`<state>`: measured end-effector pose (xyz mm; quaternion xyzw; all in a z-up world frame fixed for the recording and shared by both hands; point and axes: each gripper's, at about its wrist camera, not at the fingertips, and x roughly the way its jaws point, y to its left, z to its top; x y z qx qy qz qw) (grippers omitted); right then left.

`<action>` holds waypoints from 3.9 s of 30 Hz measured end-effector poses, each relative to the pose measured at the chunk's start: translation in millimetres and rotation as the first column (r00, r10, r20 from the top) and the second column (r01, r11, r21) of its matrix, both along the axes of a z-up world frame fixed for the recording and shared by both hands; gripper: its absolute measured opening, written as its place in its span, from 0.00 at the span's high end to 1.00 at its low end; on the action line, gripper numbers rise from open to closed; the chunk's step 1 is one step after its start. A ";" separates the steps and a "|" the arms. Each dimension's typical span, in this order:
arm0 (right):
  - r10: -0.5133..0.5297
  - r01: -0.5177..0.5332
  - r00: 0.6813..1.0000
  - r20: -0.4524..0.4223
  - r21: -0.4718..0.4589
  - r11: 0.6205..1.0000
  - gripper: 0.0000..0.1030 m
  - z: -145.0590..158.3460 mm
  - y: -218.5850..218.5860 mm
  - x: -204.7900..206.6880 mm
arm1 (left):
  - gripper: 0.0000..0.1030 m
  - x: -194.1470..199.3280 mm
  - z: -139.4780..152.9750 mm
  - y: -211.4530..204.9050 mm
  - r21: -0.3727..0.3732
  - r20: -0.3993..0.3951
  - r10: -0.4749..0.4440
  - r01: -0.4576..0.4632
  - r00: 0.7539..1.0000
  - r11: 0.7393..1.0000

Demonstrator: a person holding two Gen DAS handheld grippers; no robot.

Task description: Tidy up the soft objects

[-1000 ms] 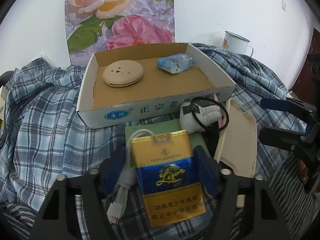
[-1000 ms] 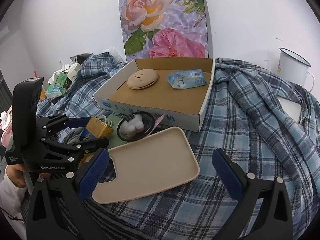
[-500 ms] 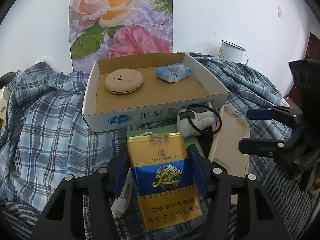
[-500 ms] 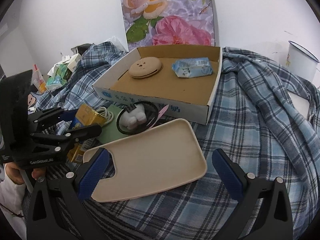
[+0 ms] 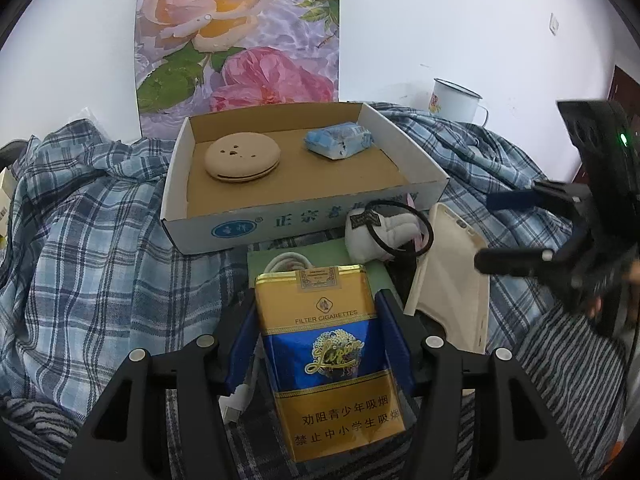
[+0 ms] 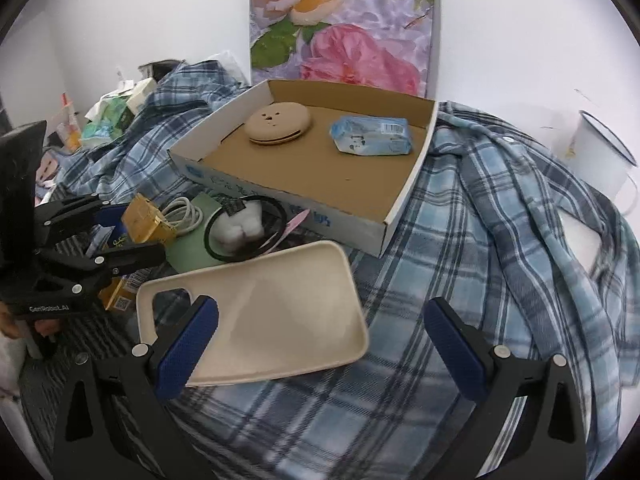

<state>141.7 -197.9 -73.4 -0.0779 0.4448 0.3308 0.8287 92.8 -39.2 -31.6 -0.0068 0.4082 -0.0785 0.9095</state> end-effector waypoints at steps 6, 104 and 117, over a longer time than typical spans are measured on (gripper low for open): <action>0.092 -0.087 0.992 -0.086 0.059 0.994 0.19 -9.5 1.3 20.0 | 0.43 -0.2 -1.2 0.0 0.005 -0.002 0.003 -0.003 1.000 1.000; -0.278 0.001 0.573 0.771 0.338 0.941 0.94 274.6 -17.0 -52.4 | 0.43 27.6 268.8 1.6 0.051 0.582 0.049 -0.096 0.812 0.994; -0.282 0.035 0.608 0.742 0.330 0.943 0.94 245.9 -10.8 -37.3 | 0.43 56.4 241.9 0.3 0.057 0.527 0.056 -0.101 0.848 0.993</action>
